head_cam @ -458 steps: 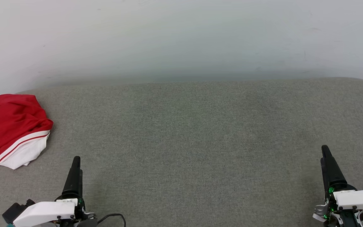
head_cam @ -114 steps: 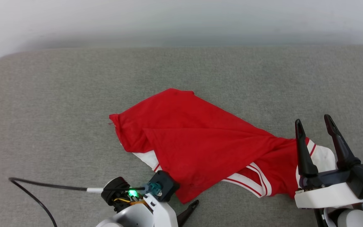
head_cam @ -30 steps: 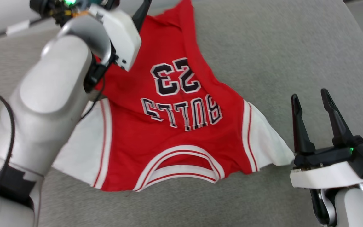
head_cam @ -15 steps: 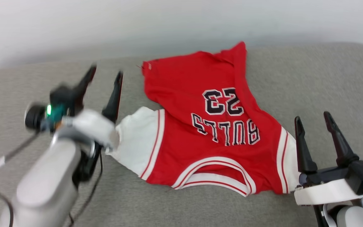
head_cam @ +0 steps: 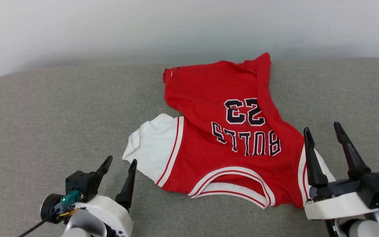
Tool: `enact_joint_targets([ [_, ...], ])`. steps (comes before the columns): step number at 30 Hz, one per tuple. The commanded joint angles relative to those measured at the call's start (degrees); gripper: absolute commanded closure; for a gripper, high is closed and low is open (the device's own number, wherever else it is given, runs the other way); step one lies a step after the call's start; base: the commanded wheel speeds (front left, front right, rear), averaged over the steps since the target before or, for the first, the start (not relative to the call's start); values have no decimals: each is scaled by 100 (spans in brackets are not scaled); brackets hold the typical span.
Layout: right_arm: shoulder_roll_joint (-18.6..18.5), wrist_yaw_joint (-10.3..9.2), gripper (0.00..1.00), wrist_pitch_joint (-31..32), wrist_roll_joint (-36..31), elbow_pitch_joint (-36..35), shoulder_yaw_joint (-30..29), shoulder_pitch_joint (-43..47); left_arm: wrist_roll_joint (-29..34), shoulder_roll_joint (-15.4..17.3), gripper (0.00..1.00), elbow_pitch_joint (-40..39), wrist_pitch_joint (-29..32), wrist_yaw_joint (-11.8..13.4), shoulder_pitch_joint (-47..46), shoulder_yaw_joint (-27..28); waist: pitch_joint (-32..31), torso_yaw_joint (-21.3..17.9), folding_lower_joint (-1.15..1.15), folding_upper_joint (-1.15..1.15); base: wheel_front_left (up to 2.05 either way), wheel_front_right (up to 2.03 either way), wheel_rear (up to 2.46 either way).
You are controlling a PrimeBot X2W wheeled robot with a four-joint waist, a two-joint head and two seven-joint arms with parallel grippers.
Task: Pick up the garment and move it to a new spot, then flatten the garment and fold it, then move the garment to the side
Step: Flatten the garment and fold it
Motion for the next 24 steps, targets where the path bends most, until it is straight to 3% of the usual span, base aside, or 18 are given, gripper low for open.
enact_joint_targets([
  [1,3,-2,0,-11,17,-18,12,16,51,77,0,-16,97,11,-73,-24,101,-36,1,0,0,0,0],
  [11,5,-2,0,-11,36,-83,95,-219,110,776,0,153,2021,-134,-1009,-299,767,-299,1,0,0,0,0],
  [22,4,-2,0,-12,70,-164,77,-378,-138,872,0,735,3008,-305,-1450,-416,1265,-528,1,0,0,0,0],
  [23,4,-2,0,-12,72,-172,70,-380,-177,842,9,797,3036,-303,-1417,-432,1278,-528,1,0,0,0,0],
  [24,5,-2,0,-12,71,-177,61,-377,-198,807,74,841,3028,-282,-1382,-437,1285,-523,1,0,0,0,0],
])
